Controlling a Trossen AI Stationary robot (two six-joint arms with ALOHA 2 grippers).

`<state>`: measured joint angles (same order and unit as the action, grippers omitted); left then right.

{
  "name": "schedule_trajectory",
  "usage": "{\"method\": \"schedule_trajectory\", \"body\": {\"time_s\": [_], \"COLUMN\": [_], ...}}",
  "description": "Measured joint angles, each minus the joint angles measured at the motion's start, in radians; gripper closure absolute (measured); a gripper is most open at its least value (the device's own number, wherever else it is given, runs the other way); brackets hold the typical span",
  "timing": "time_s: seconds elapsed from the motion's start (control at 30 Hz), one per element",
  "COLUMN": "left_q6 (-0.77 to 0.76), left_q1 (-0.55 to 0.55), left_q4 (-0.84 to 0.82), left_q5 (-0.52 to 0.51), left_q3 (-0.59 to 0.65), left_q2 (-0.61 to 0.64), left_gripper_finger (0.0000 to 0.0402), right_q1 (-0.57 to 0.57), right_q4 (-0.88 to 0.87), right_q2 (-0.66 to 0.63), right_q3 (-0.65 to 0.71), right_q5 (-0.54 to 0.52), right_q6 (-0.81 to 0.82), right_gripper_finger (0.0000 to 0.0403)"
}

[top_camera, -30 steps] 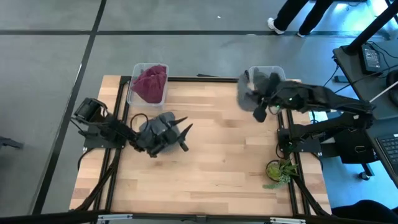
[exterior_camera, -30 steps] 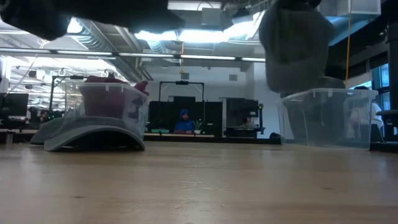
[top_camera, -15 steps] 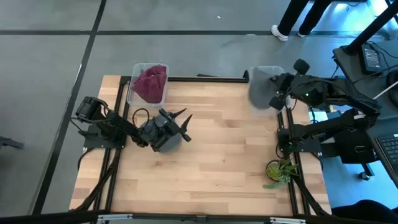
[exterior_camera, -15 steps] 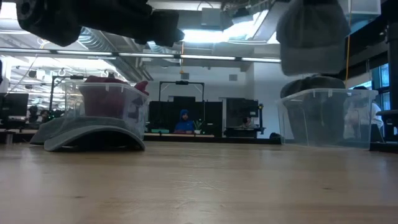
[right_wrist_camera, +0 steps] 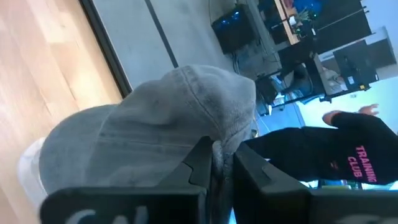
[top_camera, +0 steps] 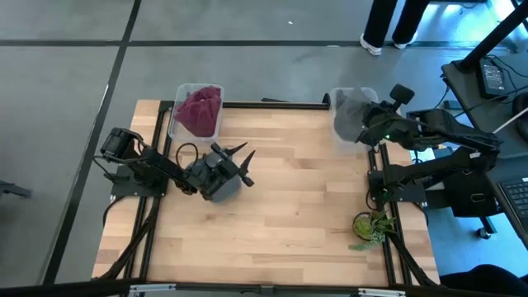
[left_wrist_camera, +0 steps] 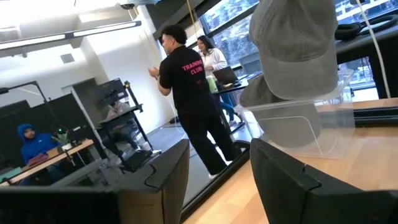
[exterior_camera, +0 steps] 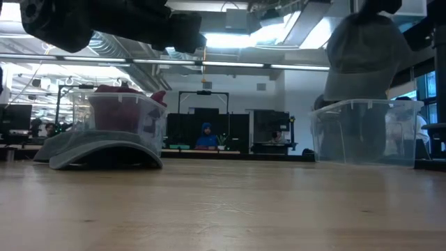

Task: Pick & Place hat
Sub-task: Put the top gray cap into the right transparent bin

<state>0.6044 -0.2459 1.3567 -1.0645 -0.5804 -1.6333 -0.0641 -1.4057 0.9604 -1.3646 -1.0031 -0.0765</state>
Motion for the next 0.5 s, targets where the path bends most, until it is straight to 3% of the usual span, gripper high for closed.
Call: {"method": "schedule_trajectory", "body": {"time_s": [0.4, 0.5], "left_q6": [0.000, 0.001], "left_q1": [0.000, 0.000], "left_q4": [0.000, 0.000], "left_q5": [0.000, 0.000], "left_q3": [0.000, 0.000], "left_q2": [0.000, 0.000], "left_gripper_finger": [0.0236, 0.0237], "right_q1": [-0.087, -0.104], "right_q4": [-0.020, -0.021], "right_q2": [-0.001, -0.001], "right_q3": [0.004, 0.004], "right_q5": [-0.071, -0.043], "right_q6": [-0.039, -0.035], "right_gripper_finger": [0.0371, 0.0371]}}
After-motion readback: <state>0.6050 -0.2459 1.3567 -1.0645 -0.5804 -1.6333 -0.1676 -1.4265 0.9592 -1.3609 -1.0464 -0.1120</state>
